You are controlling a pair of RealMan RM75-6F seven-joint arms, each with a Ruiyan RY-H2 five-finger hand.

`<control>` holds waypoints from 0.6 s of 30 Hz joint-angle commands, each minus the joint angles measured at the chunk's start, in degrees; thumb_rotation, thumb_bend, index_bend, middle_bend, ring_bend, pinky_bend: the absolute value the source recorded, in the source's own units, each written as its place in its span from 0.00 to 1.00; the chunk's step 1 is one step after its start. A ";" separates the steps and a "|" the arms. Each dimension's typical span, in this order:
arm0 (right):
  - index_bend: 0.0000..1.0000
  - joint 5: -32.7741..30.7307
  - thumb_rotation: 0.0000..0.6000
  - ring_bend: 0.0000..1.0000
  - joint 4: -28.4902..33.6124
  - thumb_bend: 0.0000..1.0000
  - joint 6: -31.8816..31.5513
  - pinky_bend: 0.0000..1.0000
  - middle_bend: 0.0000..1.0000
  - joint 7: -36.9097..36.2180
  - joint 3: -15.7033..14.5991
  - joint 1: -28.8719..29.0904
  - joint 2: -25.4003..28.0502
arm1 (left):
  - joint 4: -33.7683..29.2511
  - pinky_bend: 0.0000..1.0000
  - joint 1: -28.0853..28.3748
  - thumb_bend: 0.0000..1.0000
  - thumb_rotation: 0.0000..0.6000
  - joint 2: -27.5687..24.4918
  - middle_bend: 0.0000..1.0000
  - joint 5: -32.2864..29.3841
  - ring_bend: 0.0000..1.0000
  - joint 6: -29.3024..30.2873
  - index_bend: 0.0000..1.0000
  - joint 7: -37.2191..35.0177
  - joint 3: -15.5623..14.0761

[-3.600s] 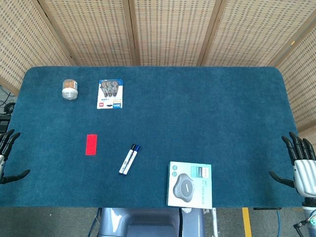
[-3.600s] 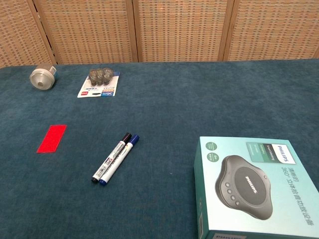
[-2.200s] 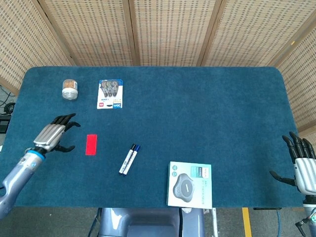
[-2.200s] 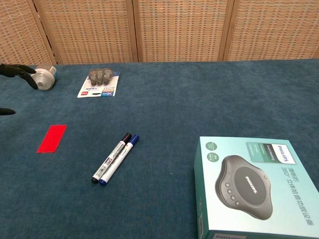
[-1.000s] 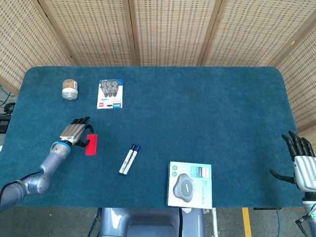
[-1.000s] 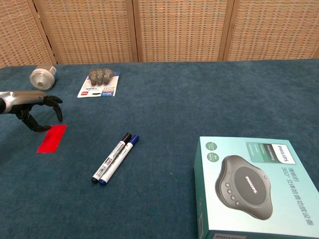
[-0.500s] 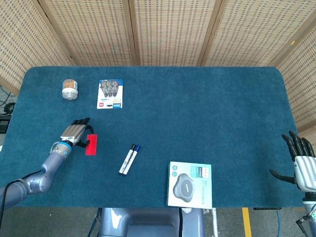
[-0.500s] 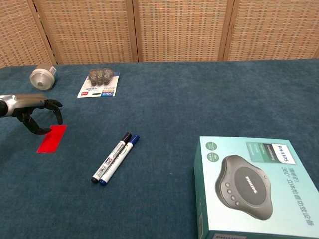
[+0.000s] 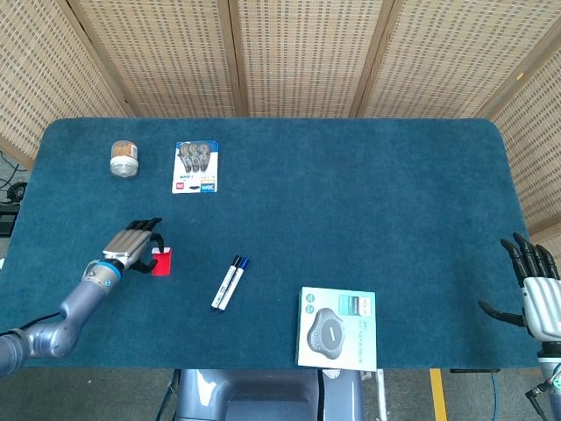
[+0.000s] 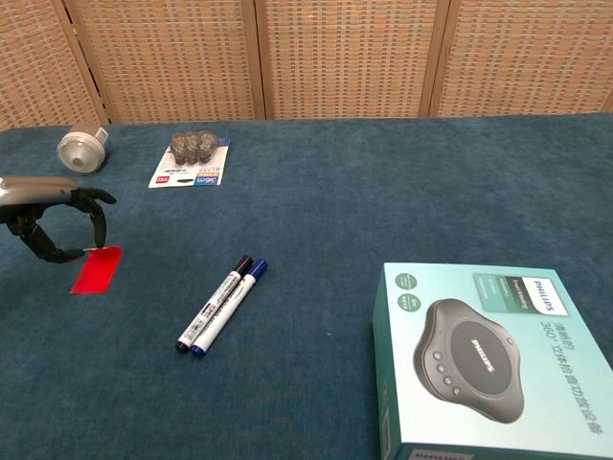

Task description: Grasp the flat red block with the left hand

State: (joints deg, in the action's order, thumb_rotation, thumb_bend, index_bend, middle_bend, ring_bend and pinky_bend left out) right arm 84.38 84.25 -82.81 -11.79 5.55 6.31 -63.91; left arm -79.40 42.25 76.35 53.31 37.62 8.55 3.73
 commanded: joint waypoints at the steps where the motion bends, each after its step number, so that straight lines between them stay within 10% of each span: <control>1: 0.04 0.02 1.00 0.00 0.02 0.03 0.08 0.00 0.00 0.13 -0.03 0.05 -0.05 | -2.42 0.00 -2.49 0.44 1.00 -2.40 0.00 4.82 0.00 4.11 0.43 -4.64 1.46; 18: 0.04 -0.05 1.00 0.00 -0.03 0.03 0.57 0.00 0.00 0.55 -0.14 0.28 -0.20 | 10.05 0.00 -1.03 0.40 1.00 6.59 0.00 1.05 0.00 2.89 0.37 -3.61 3.22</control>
State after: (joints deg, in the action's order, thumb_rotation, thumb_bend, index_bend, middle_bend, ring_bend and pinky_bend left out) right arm 84.33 84.22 -82.22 -11.24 5.41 6.60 -64.11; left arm -70.13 40.58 81.94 55.53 41.01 3.77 6.71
